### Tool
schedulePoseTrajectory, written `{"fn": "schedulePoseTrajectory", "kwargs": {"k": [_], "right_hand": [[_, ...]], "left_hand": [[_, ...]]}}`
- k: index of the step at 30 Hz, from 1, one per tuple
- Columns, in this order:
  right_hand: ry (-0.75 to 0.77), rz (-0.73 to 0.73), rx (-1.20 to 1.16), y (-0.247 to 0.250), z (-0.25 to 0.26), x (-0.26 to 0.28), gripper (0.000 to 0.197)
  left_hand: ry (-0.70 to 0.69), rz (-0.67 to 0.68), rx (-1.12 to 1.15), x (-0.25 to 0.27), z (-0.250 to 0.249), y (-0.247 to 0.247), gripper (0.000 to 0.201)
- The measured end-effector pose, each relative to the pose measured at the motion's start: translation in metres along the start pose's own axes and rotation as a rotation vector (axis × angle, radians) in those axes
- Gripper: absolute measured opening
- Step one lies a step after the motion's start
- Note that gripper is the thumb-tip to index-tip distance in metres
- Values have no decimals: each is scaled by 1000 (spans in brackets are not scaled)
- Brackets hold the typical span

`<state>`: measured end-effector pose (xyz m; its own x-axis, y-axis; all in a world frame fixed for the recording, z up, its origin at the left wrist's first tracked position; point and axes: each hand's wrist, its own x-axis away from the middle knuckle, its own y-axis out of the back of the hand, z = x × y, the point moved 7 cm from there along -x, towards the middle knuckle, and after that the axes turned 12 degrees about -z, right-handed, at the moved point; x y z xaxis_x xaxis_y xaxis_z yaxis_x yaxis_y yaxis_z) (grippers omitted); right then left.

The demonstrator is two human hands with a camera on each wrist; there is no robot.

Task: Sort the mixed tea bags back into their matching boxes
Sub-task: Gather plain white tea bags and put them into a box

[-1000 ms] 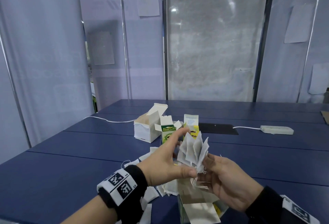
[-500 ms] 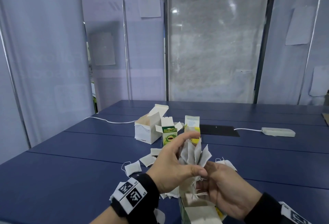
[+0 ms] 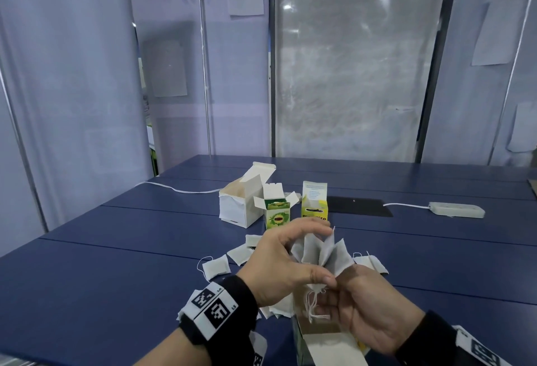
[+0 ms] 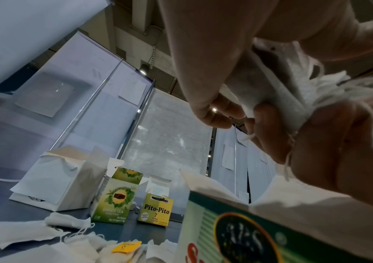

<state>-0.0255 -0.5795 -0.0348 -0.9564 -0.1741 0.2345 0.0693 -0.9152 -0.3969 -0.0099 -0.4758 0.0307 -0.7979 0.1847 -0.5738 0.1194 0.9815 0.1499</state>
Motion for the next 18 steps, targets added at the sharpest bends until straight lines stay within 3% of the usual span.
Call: {"fn": "schedulePoseTrajectory", "kwargs": {"k": [6, 11, 14, 18], "right_hand": [[-20, -77, 29, 6, -5, -8, 24], [-45, -104, 93, 7, -7, -8, 23], [-53, -130, 65, 3, -6, -6, 25], [-24, -103, 86, 0, -4, 0, 39]], "left_hand": [[19, 52, 6, -1, 0, -1, 91], [-87, 129, -135, -1, -5, -5, 64], [-44, 48, -94, -1, -2, 2, 48], [13, -59, 0, -1, 4, 9, 46]]}}
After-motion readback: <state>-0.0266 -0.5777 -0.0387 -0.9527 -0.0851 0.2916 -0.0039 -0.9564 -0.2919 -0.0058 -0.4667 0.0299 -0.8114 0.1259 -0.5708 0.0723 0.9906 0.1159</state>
